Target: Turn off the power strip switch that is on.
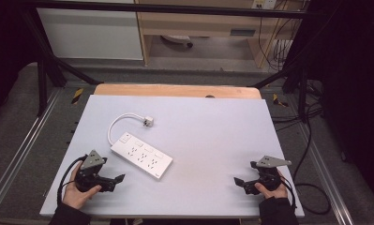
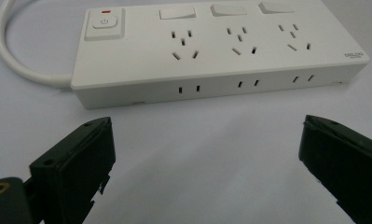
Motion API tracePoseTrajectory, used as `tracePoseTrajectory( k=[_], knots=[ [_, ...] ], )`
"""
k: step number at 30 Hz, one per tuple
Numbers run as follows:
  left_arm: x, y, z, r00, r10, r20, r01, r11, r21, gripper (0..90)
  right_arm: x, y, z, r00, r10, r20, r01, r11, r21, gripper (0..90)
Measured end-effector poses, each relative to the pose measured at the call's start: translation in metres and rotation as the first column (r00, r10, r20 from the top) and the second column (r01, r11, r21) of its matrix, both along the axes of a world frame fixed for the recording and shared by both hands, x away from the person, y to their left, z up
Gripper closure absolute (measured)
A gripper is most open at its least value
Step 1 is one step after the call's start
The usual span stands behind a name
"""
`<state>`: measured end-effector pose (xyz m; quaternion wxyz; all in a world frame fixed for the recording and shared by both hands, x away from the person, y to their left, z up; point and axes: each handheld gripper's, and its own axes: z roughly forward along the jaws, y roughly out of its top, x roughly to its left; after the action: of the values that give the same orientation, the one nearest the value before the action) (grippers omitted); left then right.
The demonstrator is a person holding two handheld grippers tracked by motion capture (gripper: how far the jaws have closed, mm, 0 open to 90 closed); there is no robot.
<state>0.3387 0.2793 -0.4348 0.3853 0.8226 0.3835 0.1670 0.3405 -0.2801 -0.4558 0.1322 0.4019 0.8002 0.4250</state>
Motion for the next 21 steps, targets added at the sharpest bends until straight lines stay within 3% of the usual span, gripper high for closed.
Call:
tracePoseTrajectory(
  k=[21],
  knots=[
    [0.0061,-0.0076,0.0103,0.9999,0.013,0.004,-0.013,0.9999,0.009,3.6,0.0,0.0003,-0.0002,1.0,-0.001,-0.003,0.001,1.0,-0.006,0.6]
  ],
)
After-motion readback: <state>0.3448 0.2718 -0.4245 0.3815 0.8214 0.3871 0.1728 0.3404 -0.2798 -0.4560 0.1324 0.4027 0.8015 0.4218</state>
